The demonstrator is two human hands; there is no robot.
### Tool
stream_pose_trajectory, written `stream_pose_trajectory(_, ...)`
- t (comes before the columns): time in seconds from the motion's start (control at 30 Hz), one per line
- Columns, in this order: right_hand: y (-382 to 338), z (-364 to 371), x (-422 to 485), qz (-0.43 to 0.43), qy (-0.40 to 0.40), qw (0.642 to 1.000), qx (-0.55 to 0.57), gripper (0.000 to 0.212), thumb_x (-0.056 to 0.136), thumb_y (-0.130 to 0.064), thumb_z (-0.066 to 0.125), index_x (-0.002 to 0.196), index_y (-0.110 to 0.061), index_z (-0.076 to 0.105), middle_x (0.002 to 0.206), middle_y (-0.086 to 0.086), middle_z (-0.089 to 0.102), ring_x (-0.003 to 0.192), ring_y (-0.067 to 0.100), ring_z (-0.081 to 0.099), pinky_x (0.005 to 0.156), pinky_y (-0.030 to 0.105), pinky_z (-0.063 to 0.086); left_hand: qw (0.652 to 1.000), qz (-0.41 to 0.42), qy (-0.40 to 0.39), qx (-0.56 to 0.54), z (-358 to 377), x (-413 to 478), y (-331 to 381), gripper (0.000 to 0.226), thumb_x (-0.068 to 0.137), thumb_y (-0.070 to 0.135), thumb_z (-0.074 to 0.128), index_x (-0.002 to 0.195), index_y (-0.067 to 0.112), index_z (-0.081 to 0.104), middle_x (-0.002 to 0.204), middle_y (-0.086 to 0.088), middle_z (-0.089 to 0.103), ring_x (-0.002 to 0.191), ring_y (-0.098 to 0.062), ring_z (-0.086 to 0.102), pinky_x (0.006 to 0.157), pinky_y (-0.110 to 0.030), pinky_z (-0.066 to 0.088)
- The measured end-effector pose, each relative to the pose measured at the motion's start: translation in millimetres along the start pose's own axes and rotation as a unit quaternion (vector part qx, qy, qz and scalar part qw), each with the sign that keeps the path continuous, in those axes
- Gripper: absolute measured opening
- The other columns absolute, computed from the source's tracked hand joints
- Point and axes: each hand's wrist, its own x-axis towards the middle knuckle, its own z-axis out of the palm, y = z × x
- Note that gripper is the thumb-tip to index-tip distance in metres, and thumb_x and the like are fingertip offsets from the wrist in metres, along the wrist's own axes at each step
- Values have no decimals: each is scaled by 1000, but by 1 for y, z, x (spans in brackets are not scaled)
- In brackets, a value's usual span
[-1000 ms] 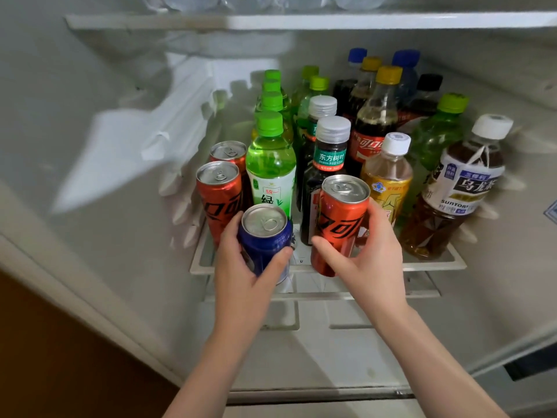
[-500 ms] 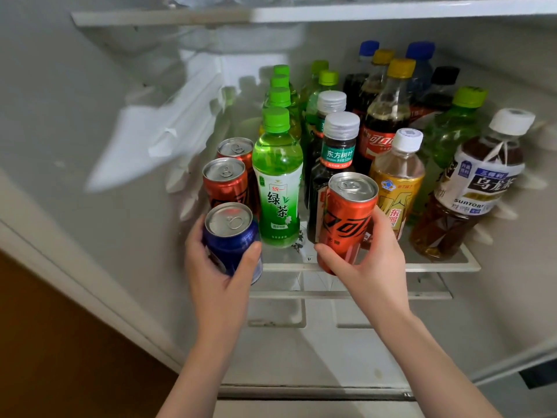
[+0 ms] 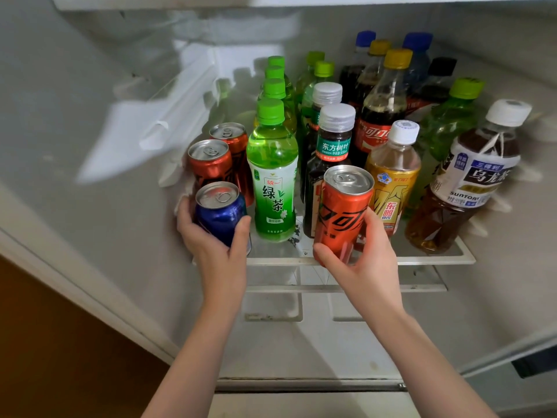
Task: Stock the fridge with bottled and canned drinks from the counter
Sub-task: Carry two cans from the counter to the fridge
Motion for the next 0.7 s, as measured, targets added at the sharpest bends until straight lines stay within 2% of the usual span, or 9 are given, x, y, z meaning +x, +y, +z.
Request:
stream_pose_trajectory(0.1, 0, 0, -4, 8, -14, 1000, -15, 81, 66, -44, 78, 135, -26, 38, 117, -24, 54, 105, -9, 48, 81, 4, 38, 1000, 19, 13, -18, 3, 0, -7, 88, 78, 23, 68, 145, 12, 11, 148, -9, 21, 135, -3, 30, 103, -5, 29)
stream_pose_trajectory(0.17, 1, 0, -6, 9, -18, 999, -29, 83, 66, -43, 78, 136, -25, 37, 124, -16, 54, 110, -1, 50, 88, 17, 43, 999, 42, 7, -28, 2, -4, -13, 83, 79, 21, 65, 142, 18, 11, 145, -4, 21, 133, 4, 29, 104, -7, 29)
stream_pose_trajectory(0.2, 1, -1, -8, 9, -18, 999, -35, 85, 66, -41, 78, 137, -24, 37, 126, -15, 54, 113, 2, 50, 90, 22, 44, 998, 49, -1, -29, 0, -7, -15, 81, 78, 20, 63, 141, 23, 11, 145, -2, 21, 134, 3, 29, 107, -11, 30)
stream_pose_trajectory(0.37, 3, -3, -16, 22, -9, 999, -49, 91, 66, -35, 81, 142, -23, 33, 133, -14, 48, 120, 3, 47, 96, 23, 40, 997, 78, -3, 18, -10, -27, -20, 76, 78, 16, 63, 138, 29, 19, 146, -14, 23, 137, -21, 31, 112, -31, 33)
stream_pose_trajectory(0.43, 4, -6, -21, 29, -7, 998, -50, 93, 67, -32, 81, 144, -22, 30, 134, -13, 45, 121, 3, 46, 99, 26, 42, 995, 85, 6, 50, -16, -40, -19, 70, 77, 18, 62, 136, 22, 25, 144, -11, 27, 135, -25, 32, 111, -35, 31)
stream_pose_trajectory(0.5, 6, -9, -27, 28, -1, 998, -50, 93, 68, -27, 82, 144, -21, 29, 135, -10, 44, 123, 3, 44, 100, 29, 43, 995, 82, 1, 55, -23, -56, -20, 65, 78, 17, 60, 134, 9, 29, 141, -8, 31, 132, -20, 34, 110, -34, 31)
stream_pose_trajectory(0.57, 10, -13, -37, 21, 14, 998, -59, 90, 68, -23, 82, 142, -20, 31, 135, -10, 43, 124, 3, 42, 99, 27, 43, 994, 89, -18, 56, -30, -72, -22, 60, 79, 18, 57, 131, 2, 33, 135, -13, 37, 126, -21, 39, 107, -35, 34)
stream_pose_trajectory(0.63, 14, -17, -49, 24, 36, 997, -70, 84, 69, -21, 82, 139, -20, 36, 132, -13, 43, 122, 3, 43, 95, 24, 42, 994, 83, -48, 51, -35, -88, -22, 52, 79, 20, 54, 127, 9, 40, 127, -9, 45, 117, -20, 45, 102, -30, 36)
stream_pose_trajectory(0.7, 19, -22, -66, 28, 65, 994, -79, 74, 71, -19, 80, 134, -20, 41, 123, -20, 44, 117, 0, 45, 91, 19, 42, 992, 49, -108, 30, -38, -101, -22, 38, 81, 24, 51, 118, 34, 46, 117, 15, 51, 108, -6, 50, 95, -17, 37)
